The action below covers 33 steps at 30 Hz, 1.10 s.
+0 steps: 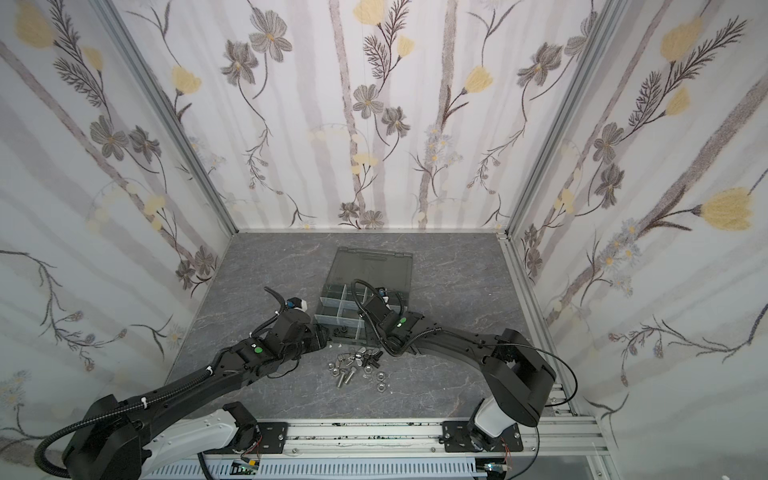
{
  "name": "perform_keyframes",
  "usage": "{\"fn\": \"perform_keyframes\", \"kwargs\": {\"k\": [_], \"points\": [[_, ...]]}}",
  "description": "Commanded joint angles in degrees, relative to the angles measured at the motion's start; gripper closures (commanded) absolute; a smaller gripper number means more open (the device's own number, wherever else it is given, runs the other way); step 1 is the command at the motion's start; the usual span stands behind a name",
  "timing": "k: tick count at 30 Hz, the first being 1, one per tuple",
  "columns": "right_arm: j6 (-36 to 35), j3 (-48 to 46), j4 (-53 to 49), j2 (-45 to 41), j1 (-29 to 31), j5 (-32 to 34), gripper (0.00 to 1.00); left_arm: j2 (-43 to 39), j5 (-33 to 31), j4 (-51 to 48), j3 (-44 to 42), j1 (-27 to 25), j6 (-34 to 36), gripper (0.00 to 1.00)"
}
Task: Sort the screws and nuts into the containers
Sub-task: 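Lift the silver bolt into the box and release it in the near compartment, then move the left gripper over the pile while the right gripper hovers by the box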
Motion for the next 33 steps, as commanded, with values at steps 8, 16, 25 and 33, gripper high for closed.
{"fn": "perform_keyframes", "kwargs": {"k": [8, 16, 25, 33], "points": [[1.03, -0.99, 4.72, 0.77, 0.08, -0.38, 0.77, 0.24, 0.00, 1.13, -0.29, 0.13, -1.38, 0.43], [1.40, -0.98, 4.34, 0.02, -0.05, -0.40, 0.72, 0.42, -0.18, 1.14, -0.26, 0.06, -1.47, 0.43], [2.65, -2.46, 4.41, -3.03, -0.04, -0.79, 0.72, 0.68, -0.04, 1.22, -0.35, 0.07, -1.47, 0.43], [3.79, -3.97, 5.33, -5.68, 0.05, -0.93, 0.71, 0.86, 0.71, 1.25, -0.37, 0.13, -1.80, 0.43]]}}
